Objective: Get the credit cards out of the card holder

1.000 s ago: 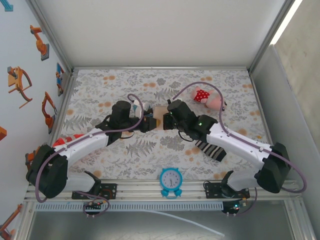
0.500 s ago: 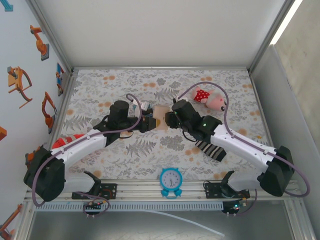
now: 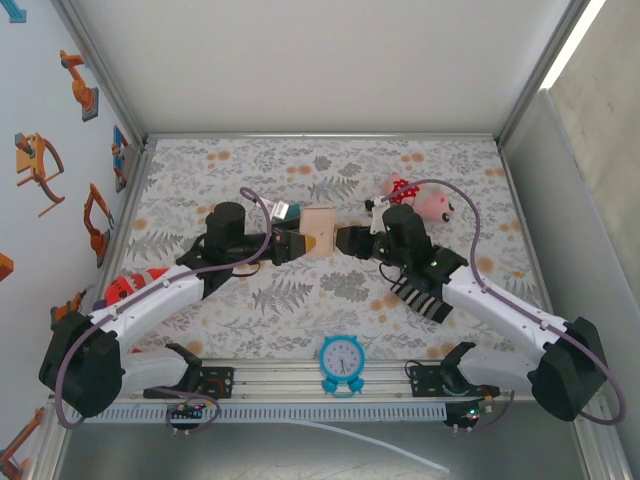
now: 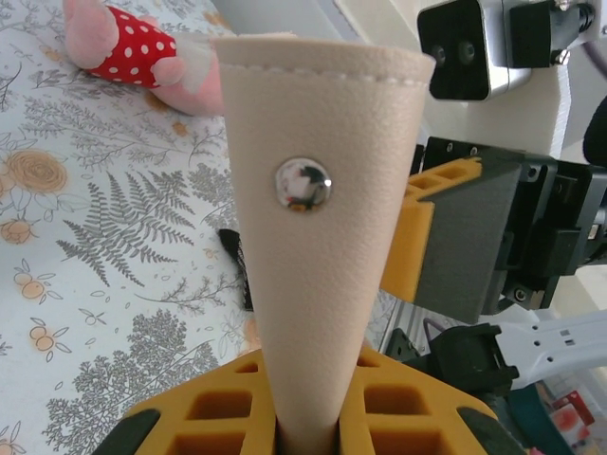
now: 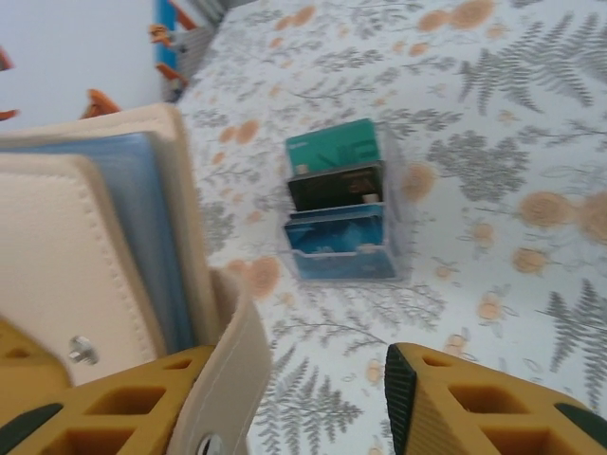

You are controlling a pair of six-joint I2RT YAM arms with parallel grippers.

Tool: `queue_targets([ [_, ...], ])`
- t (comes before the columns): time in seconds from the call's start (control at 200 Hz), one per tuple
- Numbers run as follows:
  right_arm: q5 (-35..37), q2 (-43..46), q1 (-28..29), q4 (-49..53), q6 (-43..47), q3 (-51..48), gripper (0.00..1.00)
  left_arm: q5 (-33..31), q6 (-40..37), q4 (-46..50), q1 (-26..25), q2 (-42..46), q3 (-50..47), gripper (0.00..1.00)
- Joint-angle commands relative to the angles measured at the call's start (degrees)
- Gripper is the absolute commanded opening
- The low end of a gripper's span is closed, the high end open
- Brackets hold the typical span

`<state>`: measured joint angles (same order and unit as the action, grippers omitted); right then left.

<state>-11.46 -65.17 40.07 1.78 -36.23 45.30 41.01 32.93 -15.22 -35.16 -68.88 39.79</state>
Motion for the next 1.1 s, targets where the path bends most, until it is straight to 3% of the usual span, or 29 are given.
queue_targets([
  [0.0, -10.0, 2.3, -0.4, -10.2, 0.3, -1.3, 0.48, 4.6, 3.0, -6.0, 0.7, 1.7, -0.6, 0.0],
  [0.3, -13.1, 2.8, -1.4, -14.5, -1.1, -2.9, 0.39, 9.3, 8.9, -15.0, 1.2, 1.4, -1.8, 0.0],
  [1.097, -20.0, 2.1, -5.1, -23.3, -5.6, -5.7, 0.21, 12.7, 9.4, -16.8, 1.5, 3.2, -2.4, 0.0],
])
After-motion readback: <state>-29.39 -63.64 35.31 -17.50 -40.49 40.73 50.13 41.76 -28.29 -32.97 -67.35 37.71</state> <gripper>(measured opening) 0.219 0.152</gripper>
